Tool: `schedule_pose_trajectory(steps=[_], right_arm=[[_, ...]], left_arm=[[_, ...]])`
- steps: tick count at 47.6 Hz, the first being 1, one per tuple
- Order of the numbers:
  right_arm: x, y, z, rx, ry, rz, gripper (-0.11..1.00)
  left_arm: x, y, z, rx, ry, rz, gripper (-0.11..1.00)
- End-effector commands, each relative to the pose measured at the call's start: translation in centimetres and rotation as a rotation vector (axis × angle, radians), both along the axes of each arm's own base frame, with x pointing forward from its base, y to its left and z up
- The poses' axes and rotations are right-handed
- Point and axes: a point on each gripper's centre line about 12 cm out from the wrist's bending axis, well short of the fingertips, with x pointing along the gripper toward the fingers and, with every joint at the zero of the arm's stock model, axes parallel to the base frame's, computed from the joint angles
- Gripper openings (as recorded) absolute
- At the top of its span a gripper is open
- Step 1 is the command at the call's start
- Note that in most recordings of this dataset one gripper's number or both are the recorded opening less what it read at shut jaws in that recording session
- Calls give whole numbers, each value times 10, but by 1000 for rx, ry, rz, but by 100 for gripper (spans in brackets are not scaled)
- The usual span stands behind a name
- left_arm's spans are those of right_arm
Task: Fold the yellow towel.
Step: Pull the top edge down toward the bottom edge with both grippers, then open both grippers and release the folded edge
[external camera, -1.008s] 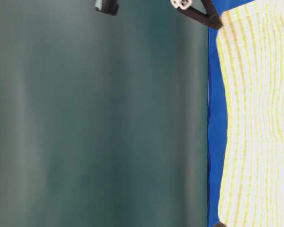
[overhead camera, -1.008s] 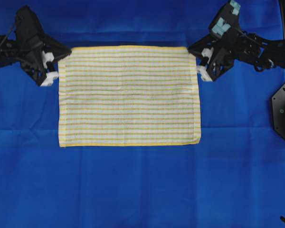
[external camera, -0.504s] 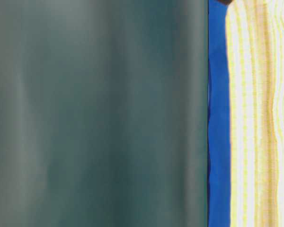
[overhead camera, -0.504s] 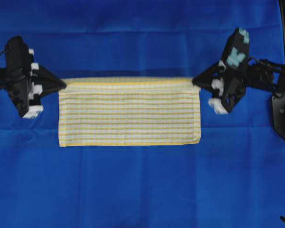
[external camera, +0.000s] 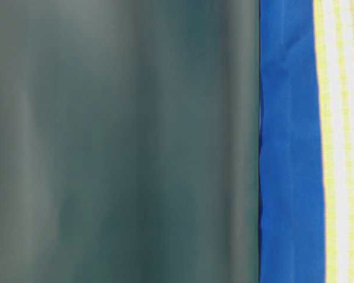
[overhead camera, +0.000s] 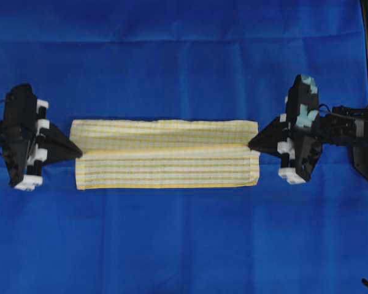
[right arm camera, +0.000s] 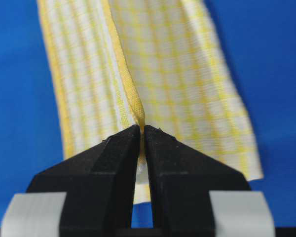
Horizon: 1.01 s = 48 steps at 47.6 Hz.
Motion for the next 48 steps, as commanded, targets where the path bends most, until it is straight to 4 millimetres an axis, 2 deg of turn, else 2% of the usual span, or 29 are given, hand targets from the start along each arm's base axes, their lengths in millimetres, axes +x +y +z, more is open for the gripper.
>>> schedule_pose_trajectory(steps=[1, 15, 27, 30, 31, 34, 42, 45, 48], right_arm=[[2, 5, 5, 3, -18, 19, 6], [2, 12, 6, 6, -11, 46, 6], [2, 19, 7, 6, -13, 75, 7], [2, 20, 7, 6, -13, 78, 7], [2, 21, 6, 6, -11, 81, 8], [2, 21, 7, 7, -10, 83, 16], [5, 22, 10, 7, -18, 86, 64], [6, 19, 11, 0, -23, 80, 80], [7, 13, 11, -4, -24, 60, 84]], left_arm=[[9, -8, 7, -3, -27, -27, 2], [22, -12, 5, -1, -5, -37, 2], [21, -12, 5, 0, 2, -37, 3], [21, -12, 6, 0, 0, -37, 7], [21, -12, 6, 0, 0, -37, 11], [22, -12, 8, -1, -8, -37, 25], [20, -12, 15, 3, -22, -43, 67], [19, -11, 18, 8, -27, -40, 73], [20, -6, 20, 9, -34, -25, 70]])
